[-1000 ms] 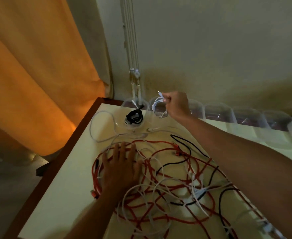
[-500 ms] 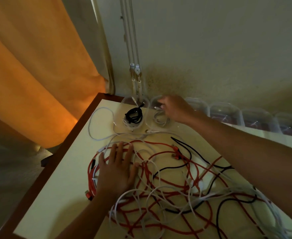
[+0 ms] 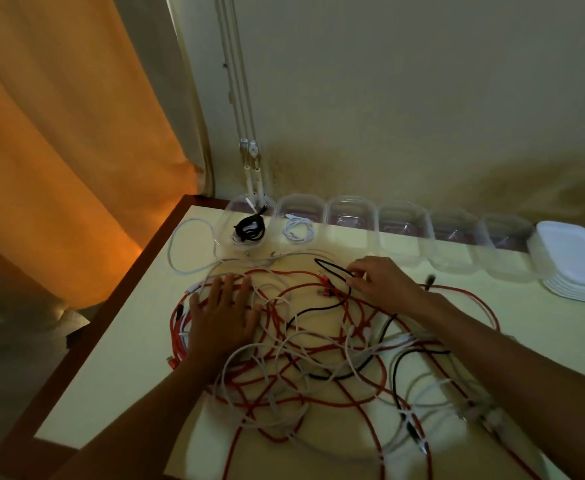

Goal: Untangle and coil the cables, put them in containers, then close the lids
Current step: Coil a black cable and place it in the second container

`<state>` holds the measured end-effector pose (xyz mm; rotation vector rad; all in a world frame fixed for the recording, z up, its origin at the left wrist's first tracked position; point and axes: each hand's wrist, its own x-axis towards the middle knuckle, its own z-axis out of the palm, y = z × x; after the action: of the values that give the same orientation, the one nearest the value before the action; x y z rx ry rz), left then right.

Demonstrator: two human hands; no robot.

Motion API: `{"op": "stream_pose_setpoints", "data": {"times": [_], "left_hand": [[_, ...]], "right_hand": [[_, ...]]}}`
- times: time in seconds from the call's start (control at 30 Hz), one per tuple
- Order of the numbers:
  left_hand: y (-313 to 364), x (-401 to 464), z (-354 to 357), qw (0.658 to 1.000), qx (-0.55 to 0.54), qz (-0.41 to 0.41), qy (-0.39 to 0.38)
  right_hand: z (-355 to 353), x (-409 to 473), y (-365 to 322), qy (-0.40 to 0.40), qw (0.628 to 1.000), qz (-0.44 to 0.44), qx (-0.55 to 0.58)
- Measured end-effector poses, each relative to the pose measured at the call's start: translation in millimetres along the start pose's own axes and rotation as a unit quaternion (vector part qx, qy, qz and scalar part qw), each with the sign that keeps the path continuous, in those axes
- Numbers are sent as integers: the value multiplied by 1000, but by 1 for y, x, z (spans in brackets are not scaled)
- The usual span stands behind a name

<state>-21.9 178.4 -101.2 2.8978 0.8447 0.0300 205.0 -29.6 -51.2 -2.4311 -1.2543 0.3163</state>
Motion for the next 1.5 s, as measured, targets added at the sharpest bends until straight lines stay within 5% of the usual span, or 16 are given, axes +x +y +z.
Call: {"op": "stream_pose_setpoints", "data": {"times": [0.2,0.33,0.4,0.5,0.6,0.8,0.87,0.97,1.1,1.23,1.5], "left_hand": [[1,7,-27,991,-107,-27,-75],[26,16,-55,982,-159,-91,48],[56,18,-68,959,-257,-55,109],[113,16,-84,922,-384,43,32],[154,16,-96,917,-388,82,-43],[170,21,-126,941,-332,15,61],[174,19,-153,900,-427,12,85],[181,2,-211,758,-651,20,38],[182,-30,-276,701,-696,104,112],[175,-85,-289,790,-563,201,136],[128,-175,-152,909,-306,282,-21]], "right_hand": [[-55,-18,-27,29,990,35,132],[-97,-23,-45,61,979,6,194],[-116,-25,-56,103,968,-5,228],[-145,-32,-75,146,939,-6,311],[-176,-49,-96,199,896,-14,397],[-222,-99,-95,290,845,2,449],[-221,-123,-90,298,845,22,444],[-209,-160,-93,287,844,43,451],[-180,-207,-109,265,842,56,466],[-141,-258,-118,235,847,99,466],[-26,-348,-117,107,822,157,537]]}}
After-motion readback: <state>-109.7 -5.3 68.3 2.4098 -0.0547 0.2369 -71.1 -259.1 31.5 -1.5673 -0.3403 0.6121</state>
